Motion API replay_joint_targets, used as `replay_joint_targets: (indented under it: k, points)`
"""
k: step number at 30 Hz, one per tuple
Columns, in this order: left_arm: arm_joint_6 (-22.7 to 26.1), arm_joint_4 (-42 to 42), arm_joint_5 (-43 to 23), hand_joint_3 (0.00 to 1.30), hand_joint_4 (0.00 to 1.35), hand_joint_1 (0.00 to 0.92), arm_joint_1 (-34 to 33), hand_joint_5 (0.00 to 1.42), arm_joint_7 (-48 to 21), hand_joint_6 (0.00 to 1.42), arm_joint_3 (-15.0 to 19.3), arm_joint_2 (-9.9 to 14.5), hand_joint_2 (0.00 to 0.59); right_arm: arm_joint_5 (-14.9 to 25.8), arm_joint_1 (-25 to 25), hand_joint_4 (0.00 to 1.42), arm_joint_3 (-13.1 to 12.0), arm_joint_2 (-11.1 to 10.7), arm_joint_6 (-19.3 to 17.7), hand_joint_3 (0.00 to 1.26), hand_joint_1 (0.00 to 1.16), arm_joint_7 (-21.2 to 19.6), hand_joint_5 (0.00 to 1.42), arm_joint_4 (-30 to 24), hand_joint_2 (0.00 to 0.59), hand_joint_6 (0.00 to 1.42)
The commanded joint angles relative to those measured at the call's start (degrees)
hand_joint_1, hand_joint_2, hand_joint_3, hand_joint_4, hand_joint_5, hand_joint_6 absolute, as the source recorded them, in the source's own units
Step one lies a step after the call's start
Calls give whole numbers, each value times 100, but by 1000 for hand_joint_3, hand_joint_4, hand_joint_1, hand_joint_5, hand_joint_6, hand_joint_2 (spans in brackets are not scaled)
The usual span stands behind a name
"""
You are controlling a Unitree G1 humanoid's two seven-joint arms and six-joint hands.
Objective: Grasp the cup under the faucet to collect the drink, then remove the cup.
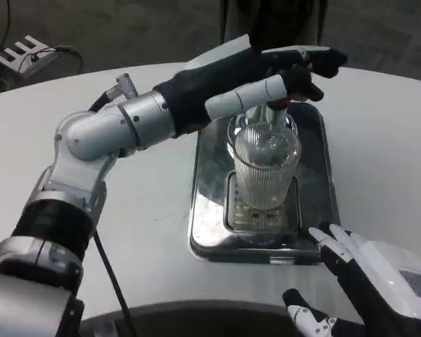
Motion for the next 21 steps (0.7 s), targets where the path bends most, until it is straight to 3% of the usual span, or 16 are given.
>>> replay_joint_targets:
  k: [1,7,10,14,17,21]
  points:
    - [36,264,438,191,137,0,207,261,-49,166,-321,12,90,220,12,0,-147,36,149,105,385,46,0,-92,461,71]
    - [-167,378,611,200,137,0,164,262,161,162,-544,1,80,557,-34,0,-247,123,449,114,371,16,0,-97,462,76]
    - [-249,437,722,200,137,0,135,258,255,161,-622,-1,80,1065,-52,0,-408,255,719,115,362,-118,11,-89,452,91]
    - [-368,479,811,201,137,0,113,254,354,161,-749,27,80,1619,-126,11,-557,230,833,98,430,-437,57,-90,374,122]
    - [-450,500,934,195,131,0,102,251,449,160,-808,54,52,1979,-376,22,-570,294,933,57,550,-883,95,127,287,166]
    - [-493,537,961,192,128,0,79,250,519,160,-872,109,23,2313,-884,32,-510,256,985,1,617,-1467,108,753,259,175]
